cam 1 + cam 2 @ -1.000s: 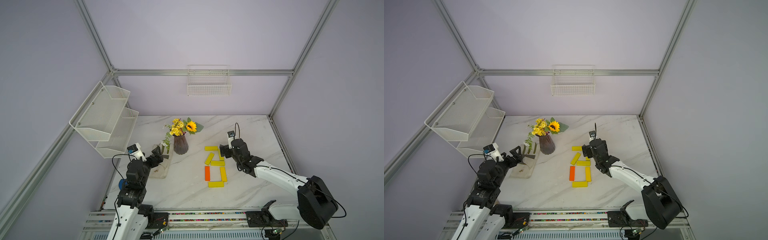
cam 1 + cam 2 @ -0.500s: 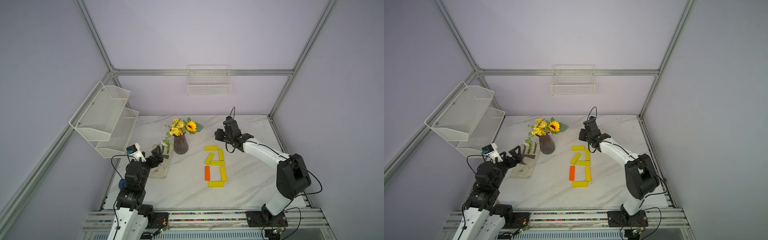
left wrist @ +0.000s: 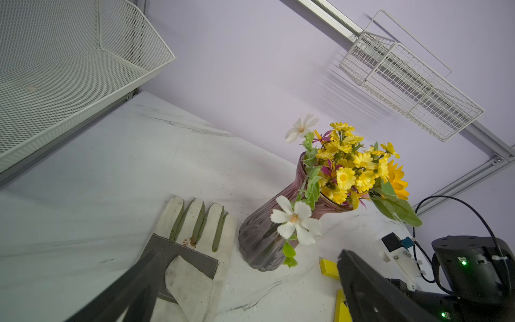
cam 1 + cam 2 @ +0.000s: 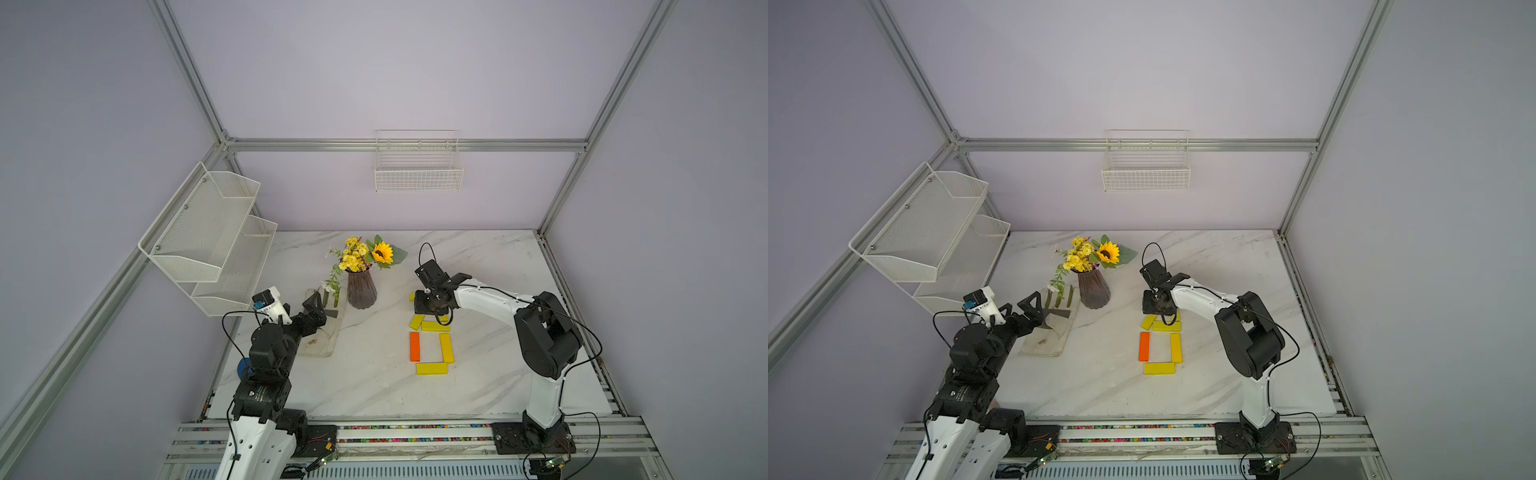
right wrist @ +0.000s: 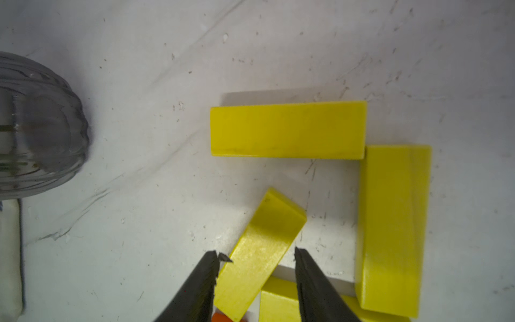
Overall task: Assemble the number 8 with building blocks
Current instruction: Adjust the building block at the center of the board.
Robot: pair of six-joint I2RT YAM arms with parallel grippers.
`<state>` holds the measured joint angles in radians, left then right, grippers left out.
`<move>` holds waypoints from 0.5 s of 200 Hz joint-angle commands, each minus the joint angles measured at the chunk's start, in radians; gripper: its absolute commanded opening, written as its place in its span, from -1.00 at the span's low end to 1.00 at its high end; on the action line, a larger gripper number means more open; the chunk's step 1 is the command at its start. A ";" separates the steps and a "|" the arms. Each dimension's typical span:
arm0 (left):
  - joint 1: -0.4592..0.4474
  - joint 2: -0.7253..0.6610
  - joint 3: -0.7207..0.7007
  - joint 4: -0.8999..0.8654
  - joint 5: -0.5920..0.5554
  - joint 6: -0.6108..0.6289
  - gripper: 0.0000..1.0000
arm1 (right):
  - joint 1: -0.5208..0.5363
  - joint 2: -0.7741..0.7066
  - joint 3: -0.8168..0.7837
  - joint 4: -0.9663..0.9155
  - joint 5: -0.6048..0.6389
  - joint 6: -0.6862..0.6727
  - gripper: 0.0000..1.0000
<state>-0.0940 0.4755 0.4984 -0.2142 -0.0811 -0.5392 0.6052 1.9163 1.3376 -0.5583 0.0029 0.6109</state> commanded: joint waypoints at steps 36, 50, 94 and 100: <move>0.003 -0.003 -0.009 0.020 0.014 -0.004 1.00 | 0.002 -0.029 -0.046 0.012 0.023 0.024 -0.15; 0.002 -0.003 -0.010 0.022 0.013 -0.004 1.00 | 0.003 -0.058 -0.059 0.029 0.037 0.024 -0.28; 0.003 0.003 -0.012 0.026 0.019 -0.007 0.99 | 0.001 -0.074 -0.046 -0.012 0.097 0.013 -0.81; 0.002 0.003 -0.014 0.027 0.020 -0.006 1.00 | 0.001 -0.070 -0.045 -0.010 0.097 0.008 -0.85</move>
<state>-0.0940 0.4759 0.4919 -0.2157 -0.0772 -0.5396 0.6052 1.8729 1.2839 -0.5518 0.0525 0.6289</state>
